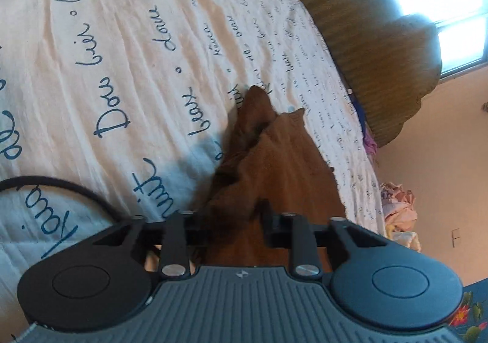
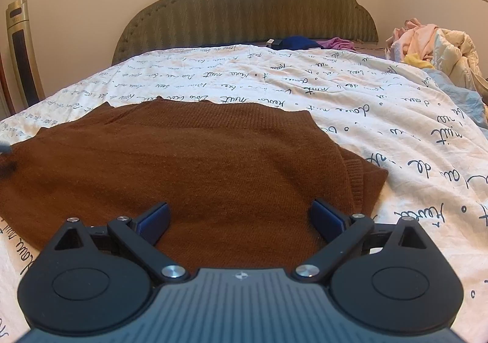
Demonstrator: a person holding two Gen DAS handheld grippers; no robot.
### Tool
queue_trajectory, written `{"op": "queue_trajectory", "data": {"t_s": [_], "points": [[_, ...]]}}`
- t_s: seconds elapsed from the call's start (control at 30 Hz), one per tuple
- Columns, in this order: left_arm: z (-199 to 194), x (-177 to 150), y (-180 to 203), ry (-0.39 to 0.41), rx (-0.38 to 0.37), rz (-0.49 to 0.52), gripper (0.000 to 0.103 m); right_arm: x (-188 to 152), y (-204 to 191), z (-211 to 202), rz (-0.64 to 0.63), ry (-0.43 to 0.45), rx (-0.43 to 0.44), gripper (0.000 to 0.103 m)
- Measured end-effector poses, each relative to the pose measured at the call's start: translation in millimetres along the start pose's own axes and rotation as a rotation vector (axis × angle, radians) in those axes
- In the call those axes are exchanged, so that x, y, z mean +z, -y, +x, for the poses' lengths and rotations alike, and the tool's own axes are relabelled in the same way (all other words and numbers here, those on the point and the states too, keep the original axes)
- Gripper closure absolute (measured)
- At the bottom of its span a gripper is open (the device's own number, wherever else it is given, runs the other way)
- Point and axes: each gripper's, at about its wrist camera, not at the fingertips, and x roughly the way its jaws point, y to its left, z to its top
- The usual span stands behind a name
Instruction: Fold small clothes
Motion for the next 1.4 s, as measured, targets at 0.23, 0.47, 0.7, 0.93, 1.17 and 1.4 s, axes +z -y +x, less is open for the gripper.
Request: {"op": "queue_trajectory", "data": {"t_s": [0.23, 0.47, 0.7, 0.93, 1.17, 1.4], "points": [[-27, -24, 28, 0.185, 0.045, 0.289, 0.094, 0, 0, 0, -0.006, -0.004, -0.003, 0.003], [-14, -93, 64, 0.298, 0.110, 0.817, 0.094, 18, -7, -3, 0.024, -0.073, 0.000, 0.003], [-2, -89, 45, 0.282, 0.094, 0.767, 0.094, 96, -65, 23, 0.157, -0.279, 0.449, 0.003], [-8, -89, 41, 0.289, 0.060, 0.750, 0.095, 149, -197, 102, -0.092, -0.479, 0.563, 0.003], [-10, -99, 47, 0.312, 0.051, 0.817, 0.096, 137, -284, 137, -0.421, -0.578, 0.442, 0.004], [-14, -102, 52, 0.309, 0.057, 0.851, 0.096, 134, -264, 151, -0.472, -0.565, 0.437, 0.074]]}}
